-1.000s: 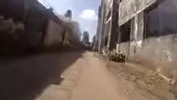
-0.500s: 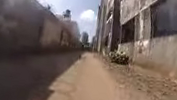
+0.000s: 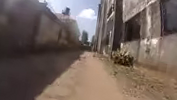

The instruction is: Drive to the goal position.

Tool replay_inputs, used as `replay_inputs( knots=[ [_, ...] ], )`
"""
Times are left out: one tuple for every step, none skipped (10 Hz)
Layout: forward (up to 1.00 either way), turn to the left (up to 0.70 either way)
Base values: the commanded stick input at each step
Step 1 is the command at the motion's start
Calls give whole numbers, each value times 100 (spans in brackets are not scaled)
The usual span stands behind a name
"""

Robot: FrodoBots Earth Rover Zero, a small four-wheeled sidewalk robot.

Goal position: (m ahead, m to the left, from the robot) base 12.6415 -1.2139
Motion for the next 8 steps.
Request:
replay_inputs(
  knots=[
    [100,0],
    [100,0],
    [100,0],
    [100,0],
    [100,0],
    [100,0],
    [100,0],
    [100,0]
  ],
)
